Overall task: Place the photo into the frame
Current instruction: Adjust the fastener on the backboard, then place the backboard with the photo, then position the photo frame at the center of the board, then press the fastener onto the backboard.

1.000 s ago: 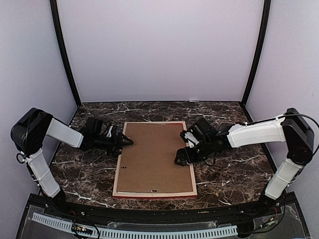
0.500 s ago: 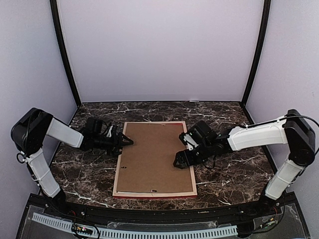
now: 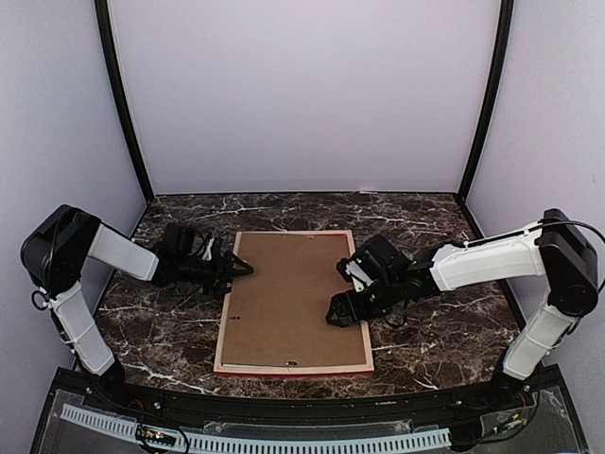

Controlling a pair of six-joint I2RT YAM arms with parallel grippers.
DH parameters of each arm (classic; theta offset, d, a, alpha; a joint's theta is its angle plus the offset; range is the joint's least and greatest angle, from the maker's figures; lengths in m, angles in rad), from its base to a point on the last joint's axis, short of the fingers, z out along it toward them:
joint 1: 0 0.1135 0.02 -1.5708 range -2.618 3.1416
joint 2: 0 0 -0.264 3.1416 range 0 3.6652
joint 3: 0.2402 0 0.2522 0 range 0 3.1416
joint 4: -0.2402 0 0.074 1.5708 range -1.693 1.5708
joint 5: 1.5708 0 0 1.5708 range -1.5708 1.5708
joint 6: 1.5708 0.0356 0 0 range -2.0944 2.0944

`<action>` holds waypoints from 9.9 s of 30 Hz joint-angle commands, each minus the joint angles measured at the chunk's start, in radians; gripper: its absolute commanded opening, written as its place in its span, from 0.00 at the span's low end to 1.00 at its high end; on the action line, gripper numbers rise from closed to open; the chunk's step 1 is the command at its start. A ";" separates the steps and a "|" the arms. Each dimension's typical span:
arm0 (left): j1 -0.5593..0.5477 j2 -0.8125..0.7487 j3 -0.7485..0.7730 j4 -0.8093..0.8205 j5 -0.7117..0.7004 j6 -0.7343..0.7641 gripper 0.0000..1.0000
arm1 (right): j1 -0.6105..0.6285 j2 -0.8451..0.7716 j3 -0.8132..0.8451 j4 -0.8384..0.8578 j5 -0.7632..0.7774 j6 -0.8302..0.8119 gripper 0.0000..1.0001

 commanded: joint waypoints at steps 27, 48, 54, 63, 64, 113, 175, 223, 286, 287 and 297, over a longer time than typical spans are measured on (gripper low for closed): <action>-0.023 0.010 0.041 -0.111 -0.028 0.092 0.68 | -0.146 -0.016 0.054 0.042 0.061 -0.013 0.88; -0.057 -0.024 0.131 -0.345 -0.148 0.215 0.79 | -0.088 0.069 0.155 0.168 -0.102 -0.042 0.87; -0.069 -0.015 0.132 -0.342 -0.155 0.211 0.78 | -0.043 0.185 0.227 0.228 -0.181 -0.029 0.86; -0.079 -0.015 0.134 -0.337 -0.164 0.209 0.79 | -0.039 0.274 0.217 0.252 -0.205 -0.019 0.86; -0.080 -0.015 0.134 -0.336 -0.165 0.210 0.79 | -0.039 0.277 0.211 0.252 -0.203 -0.018 0.86; -0.066 -0.188 0.296 -0.643 -0.442 0.446 0.93 | -0.083 0.091 0.122 0.144 -0.073 -0.067 0.89; -0.188 0.132 0.478 -0.782 -0.731 0.656 0.84 | -0.186 0.032 -0.026 -0.009 0.197 -0.001 0.19; -0.188 0.116 0.388 -0.737 -0.715 0.506 0.37 | -0.189 0.033 -0.059 0.024 0.176 -0.002 0.17; -0.165 0.145 0.451 -0.755 -0.646 0.571 0.59 | -0.190 0.061 -0.076 0.067 0.145 0.000 0.16; -0.169 0.145 0.448 -0.757 -0.634 0.571 0.59 | -0.190 0.060 -0.076 0.066 0.146 0.001 0.16; -0.192 0.116 0.385 -0.747 -0.590 0.553 0.60 | -0.190 0.062 -0.077 0.069 0.141 0.001 0.15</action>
